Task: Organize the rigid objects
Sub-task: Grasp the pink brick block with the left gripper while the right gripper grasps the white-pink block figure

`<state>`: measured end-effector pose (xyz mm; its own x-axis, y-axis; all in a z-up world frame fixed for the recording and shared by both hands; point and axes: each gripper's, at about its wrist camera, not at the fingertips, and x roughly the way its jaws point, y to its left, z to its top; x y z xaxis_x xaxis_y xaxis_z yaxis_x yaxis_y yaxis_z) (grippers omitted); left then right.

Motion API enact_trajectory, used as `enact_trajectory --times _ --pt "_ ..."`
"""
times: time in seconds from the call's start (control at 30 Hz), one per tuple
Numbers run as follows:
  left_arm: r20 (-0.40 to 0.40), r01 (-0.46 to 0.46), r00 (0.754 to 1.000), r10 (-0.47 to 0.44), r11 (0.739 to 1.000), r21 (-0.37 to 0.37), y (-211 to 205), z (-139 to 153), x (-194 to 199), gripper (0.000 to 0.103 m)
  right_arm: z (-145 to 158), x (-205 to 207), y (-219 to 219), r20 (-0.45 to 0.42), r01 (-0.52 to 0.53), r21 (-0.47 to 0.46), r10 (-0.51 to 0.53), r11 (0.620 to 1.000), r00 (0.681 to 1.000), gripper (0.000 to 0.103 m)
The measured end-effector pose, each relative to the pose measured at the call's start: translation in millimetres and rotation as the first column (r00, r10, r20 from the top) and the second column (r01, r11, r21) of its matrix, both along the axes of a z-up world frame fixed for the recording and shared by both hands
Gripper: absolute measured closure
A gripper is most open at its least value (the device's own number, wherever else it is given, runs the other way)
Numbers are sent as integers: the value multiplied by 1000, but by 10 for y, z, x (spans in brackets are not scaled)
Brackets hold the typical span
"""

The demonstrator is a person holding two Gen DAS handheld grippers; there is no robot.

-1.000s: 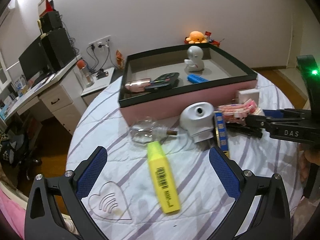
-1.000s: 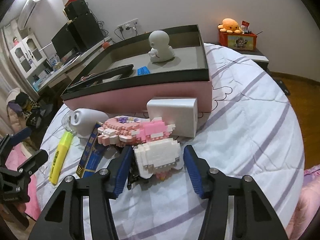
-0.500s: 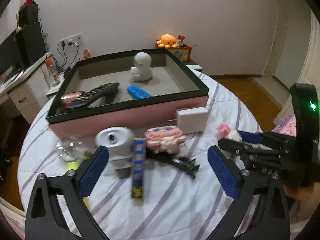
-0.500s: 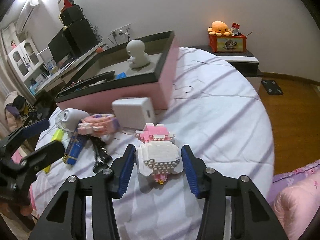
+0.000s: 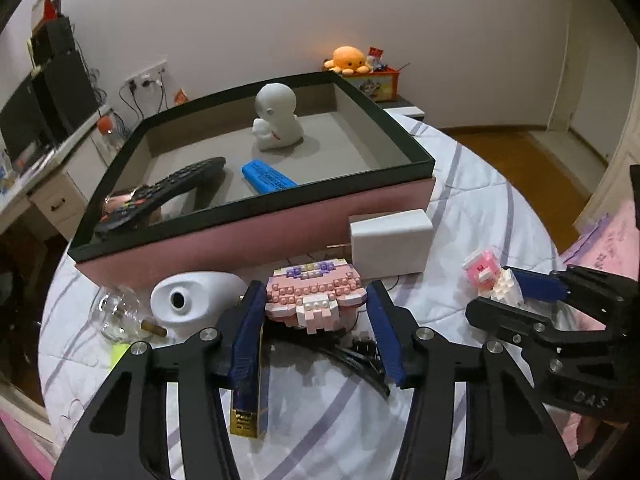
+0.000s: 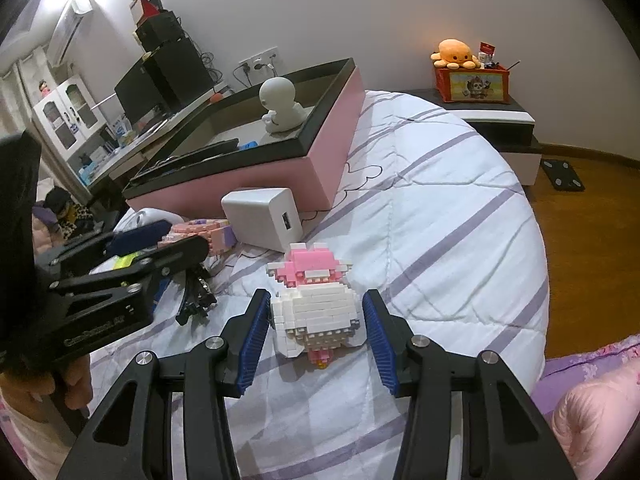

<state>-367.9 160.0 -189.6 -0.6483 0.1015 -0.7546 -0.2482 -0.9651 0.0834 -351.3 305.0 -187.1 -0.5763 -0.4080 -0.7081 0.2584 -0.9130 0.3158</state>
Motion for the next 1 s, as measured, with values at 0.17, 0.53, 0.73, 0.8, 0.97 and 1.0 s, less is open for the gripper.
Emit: enact_trajectory --times 0.17,0.53,0.73,0.8,0.97,1.0 --pt "-12 -2 1000 1 999 -44 60 -34 -24 44 -11 0 25 1 -11 -8 11 1000 1000 54" --pt "0 61 998 -61 996 -71 62 -65 90 50 -11 9 16 0 -1 -7 1 1000 1000 54" --pt "12 117 993 -117 993 -10 -10 14 276 50 8 41 -12 -5 14 11 -14 1000 1000 54" --pt "11 122 992 -122 992 -2 -51 39 331 50 19 63 -31 -6 14 12 -14 1000 1000 54" --pt "13 158 987 -159 986 52 -190 98 514 50 54 127 -113 -16 7 22 -7 1000 1000 54" --pt "13 165 986 -166 985 56 -215 98 552 50 63 141 -132 -16 5 23 -5 1000 1000 54"
